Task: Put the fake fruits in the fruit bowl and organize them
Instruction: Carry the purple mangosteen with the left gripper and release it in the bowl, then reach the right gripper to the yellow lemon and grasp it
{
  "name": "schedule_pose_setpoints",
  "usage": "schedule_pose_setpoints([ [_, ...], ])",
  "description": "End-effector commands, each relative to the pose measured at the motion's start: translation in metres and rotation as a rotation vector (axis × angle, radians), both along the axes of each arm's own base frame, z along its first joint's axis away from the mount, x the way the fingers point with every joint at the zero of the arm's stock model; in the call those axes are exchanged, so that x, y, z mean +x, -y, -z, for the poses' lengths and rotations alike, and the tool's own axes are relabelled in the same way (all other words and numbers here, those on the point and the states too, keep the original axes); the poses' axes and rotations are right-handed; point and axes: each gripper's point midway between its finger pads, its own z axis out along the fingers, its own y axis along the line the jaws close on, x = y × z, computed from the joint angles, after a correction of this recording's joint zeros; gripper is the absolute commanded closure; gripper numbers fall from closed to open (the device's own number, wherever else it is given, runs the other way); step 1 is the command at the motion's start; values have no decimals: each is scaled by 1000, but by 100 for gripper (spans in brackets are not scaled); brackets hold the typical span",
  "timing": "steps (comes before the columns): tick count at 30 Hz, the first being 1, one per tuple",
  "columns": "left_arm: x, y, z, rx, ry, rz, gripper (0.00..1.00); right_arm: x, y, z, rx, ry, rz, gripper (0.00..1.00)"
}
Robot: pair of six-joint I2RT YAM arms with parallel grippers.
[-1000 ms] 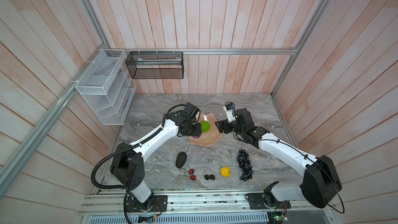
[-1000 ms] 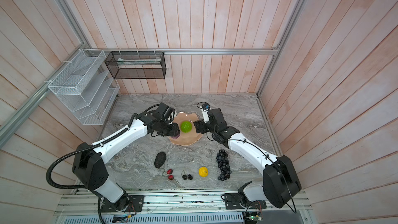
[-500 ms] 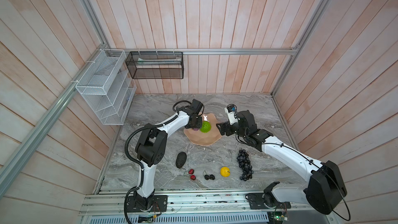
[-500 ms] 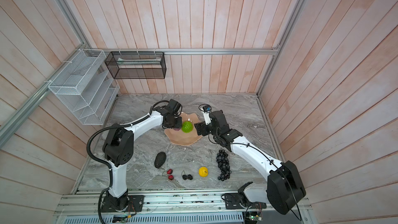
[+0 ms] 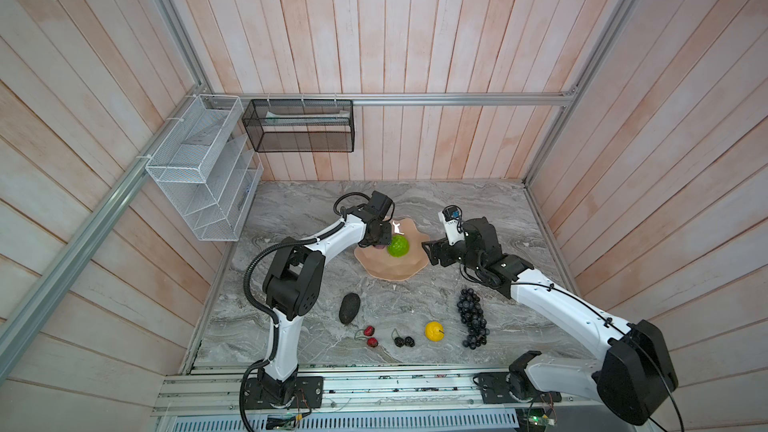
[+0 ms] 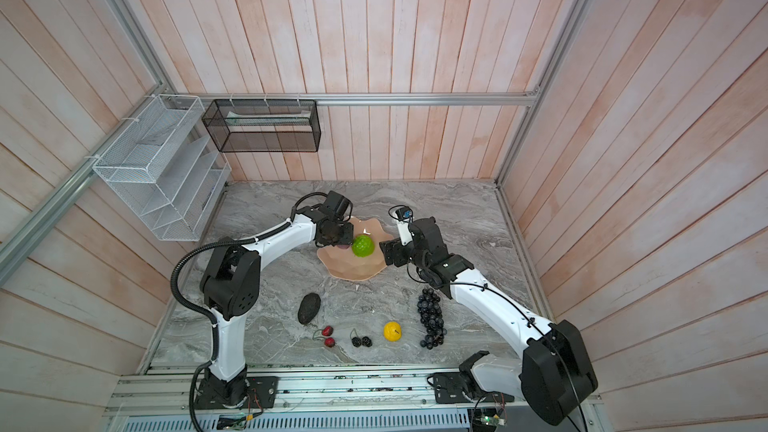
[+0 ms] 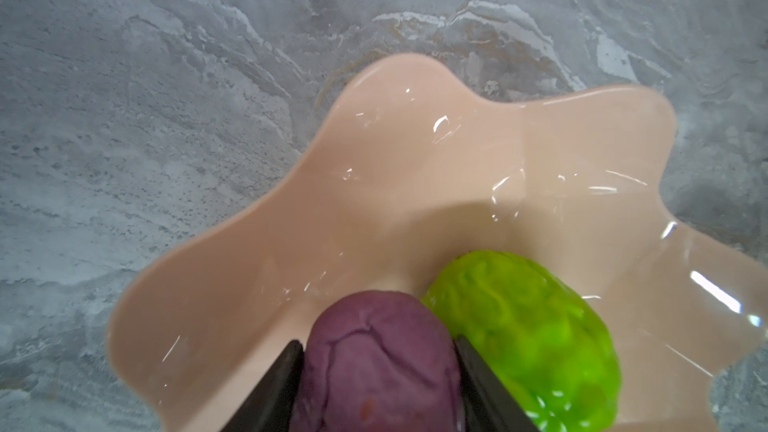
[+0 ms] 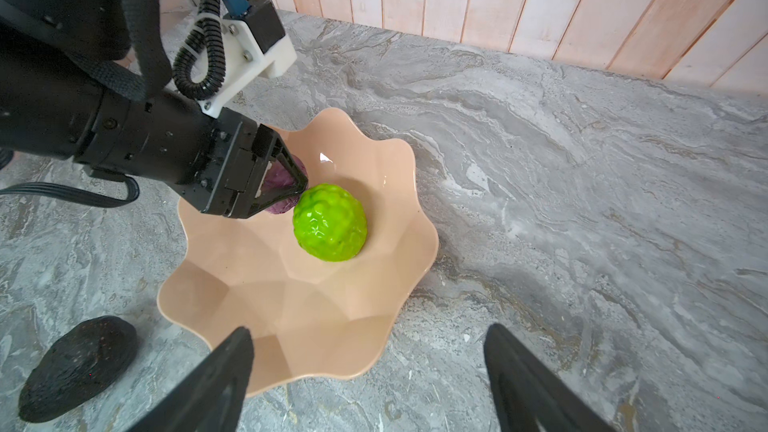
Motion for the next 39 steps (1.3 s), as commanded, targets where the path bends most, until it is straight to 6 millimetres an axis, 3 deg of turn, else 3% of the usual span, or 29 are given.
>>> schedule_pose_setpoints([
  [1, -1, 2, 14, -10, -24, -1, 43, -4, 2, 2, -1, -8, -7, 13],
  [9, -3, 2, 23, -14, -40, -10, 39, -5, 5, 3, -6, -9, 2, 13],
  [15, -4, 2, 17, -21, -26, -10, 33, -8, 5, 1, 14, -7, 4, 13],
  [19, -4, 2, 1, -38, -4, -16, 28, -12, 7, -3, 27, -10, 6, 13],
  [25, -4, 2, -45, -87, 73, -18, 24, -27, 13, -3, 38, -81, 22, 13],
  [32, -34, -9, -83, -136, 152, 2, 24, -75, 17, 27, -16, -236, 51, 14],
  [39, -78, -37, -103, -197, 253, -64, 24, -151, 14, 80, -107, -436, 79, 14],
])
